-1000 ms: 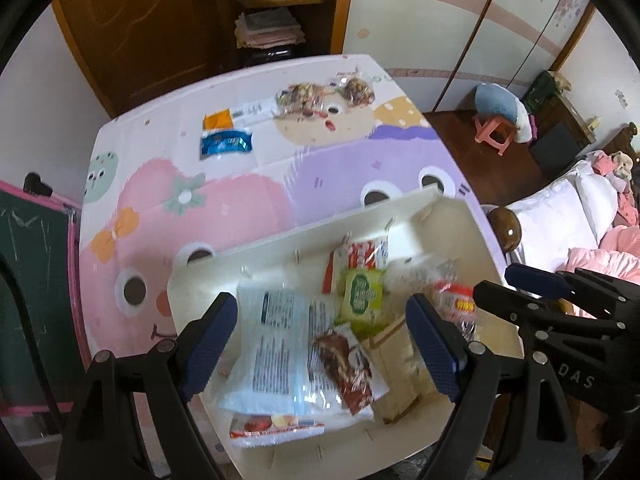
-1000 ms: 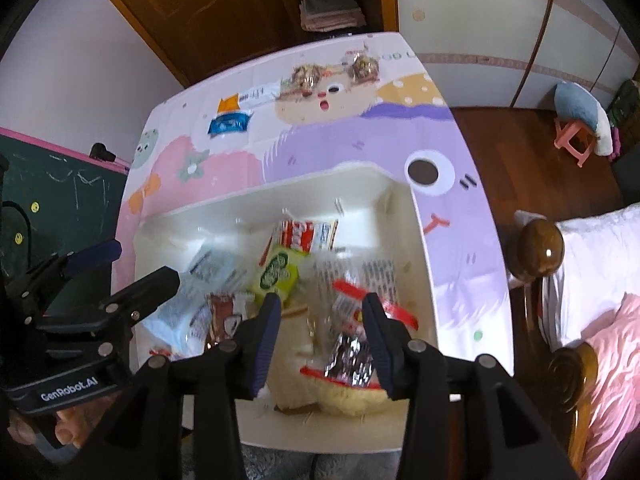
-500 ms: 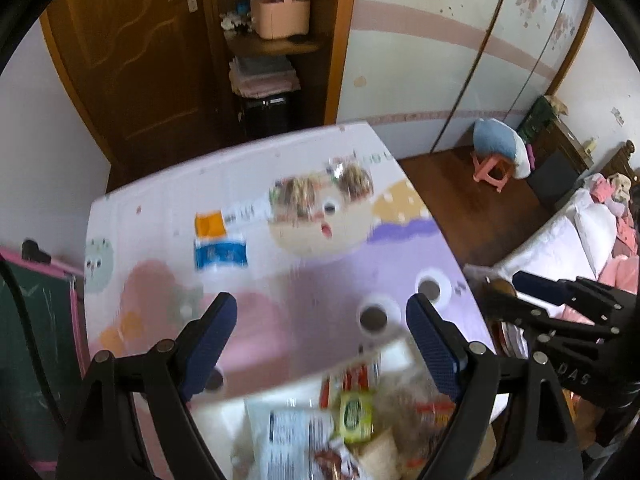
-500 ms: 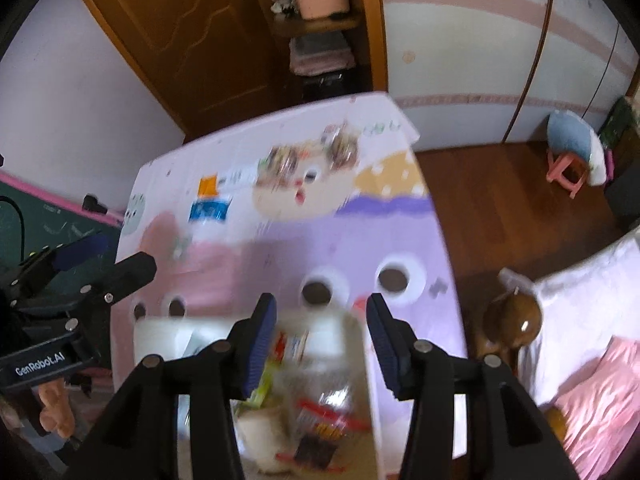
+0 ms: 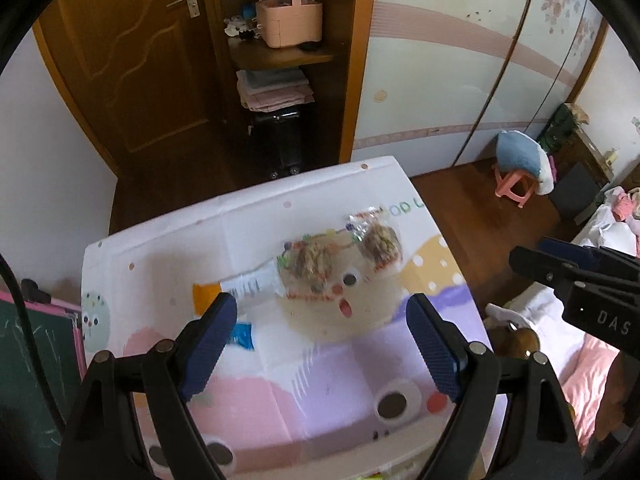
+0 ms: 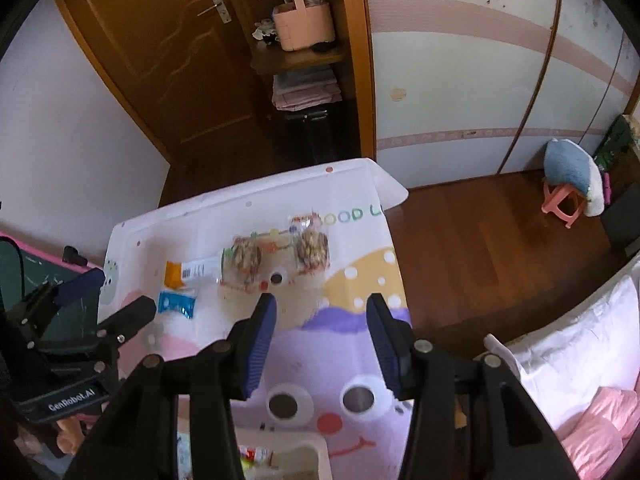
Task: Organize snacks
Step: 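Withdraw both tools from the tray toward the two clear nut bags, then grasp a clear nut bag with left tool while right tool grasps the other nut bag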
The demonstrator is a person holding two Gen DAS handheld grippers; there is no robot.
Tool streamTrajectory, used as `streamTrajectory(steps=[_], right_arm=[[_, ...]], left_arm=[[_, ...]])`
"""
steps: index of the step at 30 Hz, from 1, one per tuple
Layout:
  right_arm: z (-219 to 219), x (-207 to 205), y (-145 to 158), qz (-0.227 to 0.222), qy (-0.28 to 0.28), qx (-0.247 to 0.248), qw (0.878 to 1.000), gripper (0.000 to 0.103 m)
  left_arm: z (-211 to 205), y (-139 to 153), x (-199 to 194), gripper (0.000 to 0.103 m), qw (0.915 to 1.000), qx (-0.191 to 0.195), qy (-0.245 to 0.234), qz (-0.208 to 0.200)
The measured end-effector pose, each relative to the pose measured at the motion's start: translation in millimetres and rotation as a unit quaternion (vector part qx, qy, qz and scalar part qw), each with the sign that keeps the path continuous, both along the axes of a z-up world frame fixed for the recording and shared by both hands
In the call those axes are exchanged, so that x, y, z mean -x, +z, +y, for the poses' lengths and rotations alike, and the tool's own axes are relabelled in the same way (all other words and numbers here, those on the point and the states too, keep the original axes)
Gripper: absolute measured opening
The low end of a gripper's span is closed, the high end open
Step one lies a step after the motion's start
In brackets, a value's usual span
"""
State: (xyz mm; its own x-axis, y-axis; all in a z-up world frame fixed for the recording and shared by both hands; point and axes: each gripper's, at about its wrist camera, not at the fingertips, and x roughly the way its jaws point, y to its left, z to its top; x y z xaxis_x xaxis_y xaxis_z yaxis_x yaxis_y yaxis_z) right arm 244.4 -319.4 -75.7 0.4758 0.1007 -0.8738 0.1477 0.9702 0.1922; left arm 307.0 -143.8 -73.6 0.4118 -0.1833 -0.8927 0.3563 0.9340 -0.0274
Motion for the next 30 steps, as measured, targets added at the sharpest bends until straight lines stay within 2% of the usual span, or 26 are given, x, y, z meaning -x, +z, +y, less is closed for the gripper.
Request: streamTrajectory(steps=[4, 8, 11, 17, 22, 24, 30], right_arm=[[-1, -35, -22, 0.012, 0.008, -0.007, 1.0, 0.048], [0, -63, -54, 0.038, 0.011, -0.014, 0.999, 0.048], [-4, -81, -80, 0.062, 0.004, -0.039, 0.997, 0.048], [-20, -107, -134, 0.096, -0.03, -0.075, 0.992, 0.048], [-19, -121, -156, 0.106, -0.035, -0.097, 0.989, 0.048], [-15, -126, -160, 0.105, -0.031, -0.102, 0.989, 0.048], [1, -140, -173, 0.112, -0.019, -0.086, 0.99, 0.048]], left_arm=[[-7, -26, -28, 0.086, 0.9999, -0.004, 0.005, 0.01], [-13, -66, -55, 0.086, 0.9989, 0.001, 0.016, 0.044], [-14, -97, -69, 0.086, 0.9973, 0.012, 0.032, 0.064], [-22, -149, -84, 0.086, 0.9962, -0.02, 0.036, 0.076], [-25, -175, -91, 0.086, 0.9953, -0.038, 0.034, 0.083], [-26, -183, -93, 0.082, 0.9946, -0.034, 0.037, 0.091], [-30, -196, -96, 0.079, 0.9937, -0.028, 0.041, 0.101]])
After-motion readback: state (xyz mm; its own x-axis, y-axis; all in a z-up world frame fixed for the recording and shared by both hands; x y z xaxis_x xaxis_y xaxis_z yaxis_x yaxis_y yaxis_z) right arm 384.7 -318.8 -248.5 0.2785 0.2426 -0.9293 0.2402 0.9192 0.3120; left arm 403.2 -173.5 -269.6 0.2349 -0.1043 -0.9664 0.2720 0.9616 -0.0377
